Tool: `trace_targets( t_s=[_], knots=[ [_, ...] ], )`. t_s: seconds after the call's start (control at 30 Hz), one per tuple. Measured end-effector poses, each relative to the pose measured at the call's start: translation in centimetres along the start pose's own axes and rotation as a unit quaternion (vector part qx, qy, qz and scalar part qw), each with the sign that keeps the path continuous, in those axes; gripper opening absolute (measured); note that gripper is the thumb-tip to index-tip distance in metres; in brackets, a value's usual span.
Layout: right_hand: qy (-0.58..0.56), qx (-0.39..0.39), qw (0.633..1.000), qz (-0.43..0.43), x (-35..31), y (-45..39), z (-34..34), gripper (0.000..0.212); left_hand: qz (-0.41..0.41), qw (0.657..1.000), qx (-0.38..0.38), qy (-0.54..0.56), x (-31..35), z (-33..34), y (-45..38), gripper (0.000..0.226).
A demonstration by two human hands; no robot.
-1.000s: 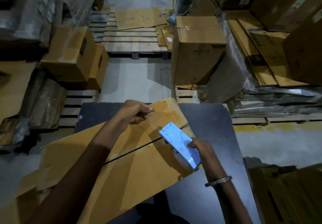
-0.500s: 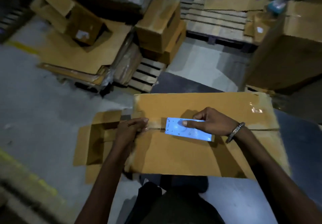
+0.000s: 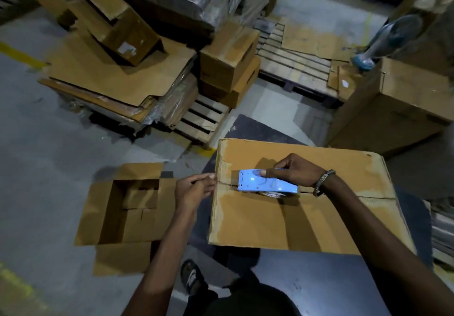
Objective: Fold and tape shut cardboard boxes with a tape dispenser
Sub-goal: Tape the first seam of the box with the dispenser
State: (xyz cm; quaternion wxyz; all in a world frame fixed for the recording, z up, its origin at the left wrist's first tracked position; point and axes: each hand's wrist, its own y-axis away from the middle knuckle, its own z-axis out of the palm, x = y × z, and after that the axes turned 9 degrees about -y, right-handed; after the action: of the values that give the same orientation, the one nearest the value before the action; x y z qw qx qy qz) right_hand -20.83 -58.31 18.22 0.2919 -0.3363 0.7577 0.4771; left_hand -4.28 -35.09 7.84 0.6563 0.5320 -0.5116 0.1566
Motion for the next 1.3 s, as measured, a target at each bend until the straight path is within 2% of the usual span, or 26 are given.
trace_targets(
  t_s=[0.07, 0.2, 0.27, 0.43, 0.5, 0.53, 0.6, 0.67, 0.7, 0.73, 0.83, 0.9, 1.07, 1.2, 1.3],
  knots=[
    [0.013, 0.009, 1.0, 0.013, -0.1, -0.6, 0.3, 0.079, -0.003, 1.0, 0.004, 0.011, -1.1, 0.0, -0.5, 0.013],
    [0.037, 0.038, 0.998, 0.037, -0.2, -1.6, 1.3, 0.066, 0.093, 0.993, 0.073, -0.026, -3.0, 1.3, -0.3, 0.009],
    [0.049, 0.043, 0.997, 0.047, -0.3, -2.1, 1.5, 0.064, 0.109, 0.989, 0.099, -0.017, -3.3, 2.1, 0.4, 0.007],
    [0.061, 0.04, 0.996, 0.053, -0.4, -2.8, 1.4, 0.062, 0.107, 0.985, 0.13, -0.034, -3.1, 2.9, 0.8, 0.008],
    [0.06, 0.034, 0.996, 0.049, -0.5, -3.1, 1.3, 0.063, 0.055, 0.987, 0.142, -0.048, -3.1, 3.2, 0.3, 0.005],
    [0.061, 0.03, 0.997, 0.047, -0.4, -3.2, 1.3, 0.064, 0.0, 0.989, 0.145, -0.043, -3.4, 3.1, -0.2, 0.012],
    [0.063, 0.021, 0.997, 0.043, -0.2, -3.2, 1.0, 0.065, -0.088, 0.988, 0.127, -0.02, -4.5, 2.4, -1.2, 0.05],
    [0.064, 0.015, 0.997, 0.034, -0.1, -3.4, 0.9, 0.063, -0.065, 0.987, 0.132, -0.069, -5.6, 1.5, -2.2, 0.075],
    [0.064, 0.012, 0.997, 0.03, 0.0, -3.5, 0.9, 0.062, -0.033, 0.98, 0.149, -0.125, -5.2, 1.2, -1.9, 0.079],
    [0.065, 0.012, 0.997, 0.028, 0.1, -3.6, 0.9, 0.061, 0.0, 0.969, 0.164, -0.185, -4.2, 1.0, -1.4, 0.072],
    [0.074, 0.019, 0.997, 0.023, 0.0, -4.0, 1.1, 0.063, 0.097, 0.946, 0.172, -0.257, -1.2, 2.1, -0.1, 0.021],
    [0.108, 0.015, 0.994, 0.022, -0.4, -4.1, 1.3, 0.065, 0.119, 0.931, 0.18, -0.295, -0.9, 3.8, 0.5, 0.029],
    [0.213, 0.001, 0.977, 0.001, -0.4, -4.7, 2.0, 0.067, 0.182, 0.872, 0.264, -0.369, -3.1, 6.0, 1.8, 0.046],
    [0.24, -0.014, 0.971, -0.012, 0.2, -4.6, 1.7, 0.068, 0.214, 0.771, 0.29, -0.526, -3.2, 6.9, 1.5, 0.052],
    [0.252, -0.023, 0.967, -0.015, 0.6, -3.6, 0.8, 0.065, 0.201, 0.759, 0.259, -0.562, -3.0, 6.9, 1.6, 0.047]
  ],
)
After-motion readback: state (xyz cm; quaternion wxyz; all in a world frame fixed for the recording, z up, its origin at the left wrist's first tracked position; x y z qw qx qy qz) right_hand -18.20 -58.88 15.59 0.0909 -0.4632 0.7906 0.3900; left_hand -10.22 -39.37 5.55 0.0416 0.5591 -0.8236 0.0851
